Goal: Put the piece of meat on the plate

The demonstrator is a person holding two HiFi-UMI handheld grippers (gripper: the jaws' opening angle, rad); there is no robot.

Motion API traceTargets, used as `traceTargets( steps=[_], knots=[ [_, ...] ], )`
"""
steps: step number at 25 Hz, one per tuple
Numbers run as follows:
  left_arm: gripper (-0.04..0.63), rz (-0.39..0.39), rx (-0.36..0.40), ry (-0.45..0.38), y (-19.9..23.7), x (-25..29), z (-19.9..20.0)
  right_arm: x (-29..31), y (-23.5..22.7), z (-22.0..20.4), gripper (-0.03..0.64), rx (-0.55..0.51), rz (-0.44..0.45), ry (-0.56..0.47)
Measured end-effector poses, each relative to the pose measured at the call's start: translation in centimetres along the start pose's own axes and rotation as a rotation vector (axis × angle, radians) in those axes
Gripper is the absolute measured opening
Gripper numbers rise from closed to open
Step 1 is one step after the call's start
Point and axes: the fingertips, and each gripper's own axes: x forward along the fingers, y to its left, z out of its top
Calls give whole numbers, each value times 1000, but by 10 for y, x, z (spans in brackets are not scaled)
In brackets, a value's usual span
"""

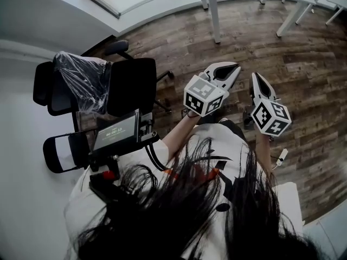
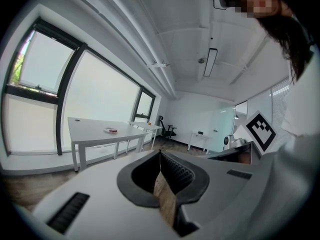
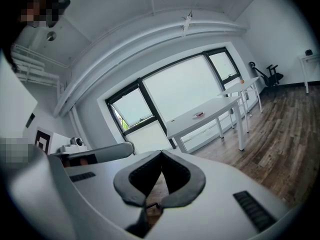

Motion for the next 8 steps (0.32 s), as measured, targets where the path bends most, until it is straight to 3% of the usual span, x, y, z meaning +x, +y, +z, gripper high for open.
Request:
traceTargets(
  steps=[8],
  knots=[
    [3, 0, 3, 5, 1, 0, -4, 3, -1, -3, 8, 3, 3, 3]
  ],
)
